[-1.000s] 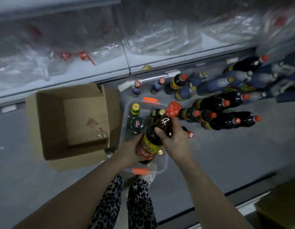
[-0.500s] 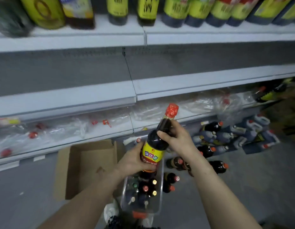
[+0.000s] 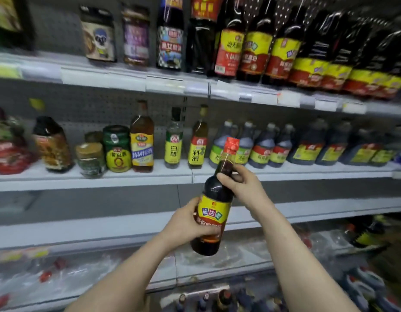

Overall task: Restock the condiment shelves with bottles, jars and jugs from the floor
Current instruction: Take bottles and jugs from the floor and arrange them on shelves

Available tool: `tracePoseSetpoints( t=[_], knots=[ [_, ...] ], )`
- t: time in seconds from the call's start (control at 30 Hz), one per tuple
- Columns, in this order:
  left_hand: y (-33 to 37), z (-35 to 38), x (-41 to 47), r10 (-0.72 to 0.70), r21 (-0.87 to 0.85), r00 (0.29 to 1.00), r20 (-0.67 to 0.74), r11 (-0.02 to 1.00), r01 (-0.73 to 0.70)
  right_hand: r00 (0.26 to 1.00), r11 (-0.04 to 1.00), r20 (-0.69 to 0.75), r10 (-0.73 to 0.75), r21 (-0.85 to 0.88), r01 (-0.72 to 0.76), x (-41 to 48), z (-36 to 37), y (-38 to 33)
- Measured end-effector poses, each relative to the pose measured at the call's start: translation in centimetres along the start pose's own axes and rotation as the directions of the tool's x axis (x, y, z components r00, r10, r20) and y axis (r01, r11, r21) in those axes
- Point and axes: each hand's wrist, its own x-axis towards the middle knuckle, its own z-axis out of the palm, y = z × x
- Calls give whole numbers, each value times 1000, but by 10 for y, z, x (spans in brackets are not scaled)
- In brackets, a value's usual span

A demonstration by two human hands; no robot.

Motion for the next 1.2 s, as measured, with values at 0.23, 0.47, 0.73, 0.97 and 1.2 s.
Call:
tracePoseSetpoints(
  t=[0.23, 0.47, 0.73, 0.97, 1.2],
  knots=[
    [81, 2, 33, 62, -145, 971, -229, 985, -97, 978, 979, 54, -201, 26, 200, 23, -46, -54],
    [155, -14, 61, 166, -48, 915, -368, 979, -197, 953, 961, 126, -276, 41, 273, 42, -73, -73],
    [189, -26, 74, 184, -9, 906, -380, 979, -203, 931, 939, 144, -335, 135, 317, 67, -85, -93],
    [195, -60, 77, 239, 2, 942, -238, 969, -245, 931, 915, 118, -345, 264, 305, 81, -68, -129],
    [201, -107, 82, 315, 0, 913, -259, 945, -326, 924, 894, 100, -368, 312, 322, 93, -39, -170]
  ],
)
